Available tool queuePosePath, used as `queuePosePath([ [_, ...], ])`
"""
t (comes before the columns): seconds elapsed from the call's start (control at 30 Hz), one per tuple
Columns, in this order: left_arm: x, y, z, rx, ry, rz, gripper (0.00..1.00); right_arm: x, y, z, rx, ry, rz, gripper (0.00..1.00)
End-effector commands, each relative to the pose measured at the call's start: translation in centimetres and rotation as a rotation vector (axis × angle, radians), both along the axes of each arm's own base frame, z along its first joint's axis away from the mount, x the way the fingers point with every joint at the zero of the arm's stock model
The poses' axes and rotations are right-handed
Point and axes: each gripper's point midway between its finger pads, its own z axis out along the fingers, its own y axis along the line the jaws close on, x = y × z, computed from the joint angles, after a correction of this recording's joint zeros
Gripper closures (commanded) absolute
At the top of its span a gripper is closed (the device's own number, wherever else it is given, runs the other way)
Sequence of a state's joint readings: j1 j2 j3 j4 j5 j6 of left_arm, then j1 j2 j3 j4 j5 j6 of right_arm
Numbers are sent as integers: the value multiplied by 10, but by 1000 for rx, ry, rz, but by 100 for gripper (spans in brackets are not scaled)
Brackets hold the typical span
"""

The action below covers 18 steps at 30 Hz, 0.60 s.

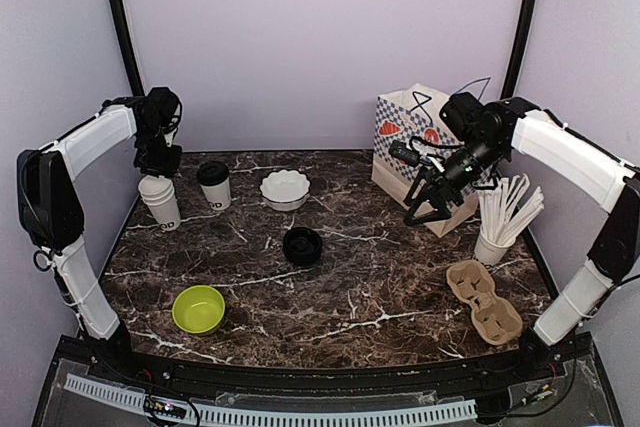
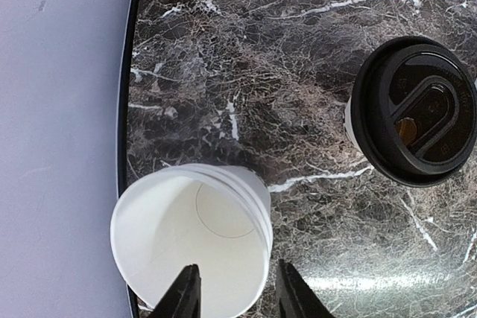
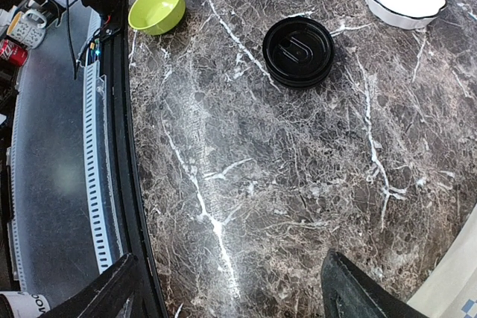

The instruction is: Pack the takeout coffee

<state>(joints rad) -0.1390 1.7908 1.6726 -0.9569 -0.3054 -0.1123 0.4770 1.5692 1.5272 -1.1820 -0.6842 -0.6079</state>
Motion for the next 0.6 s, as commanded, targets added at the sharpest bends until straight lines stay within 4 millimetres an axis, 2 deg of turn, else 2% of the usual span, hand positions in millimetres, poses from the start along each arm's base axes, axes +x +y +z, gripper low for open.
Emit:
queuePosePath([
  [0.0,3,-1,-4,-29,-1,-12,66,1,-1,1,6,2,-8,18],
  [0.2,3,-6,-14,-65,14,-20,67,1,0,0,6,3,-7,18],
  [0.43,4,-1,-21,-48,29,-12,85,1,-1,-1,3,4,-8,18],
  [0.57,3,2,-20,-30,29,-9,86,1,-1,-3,1,5,-9,18],
])
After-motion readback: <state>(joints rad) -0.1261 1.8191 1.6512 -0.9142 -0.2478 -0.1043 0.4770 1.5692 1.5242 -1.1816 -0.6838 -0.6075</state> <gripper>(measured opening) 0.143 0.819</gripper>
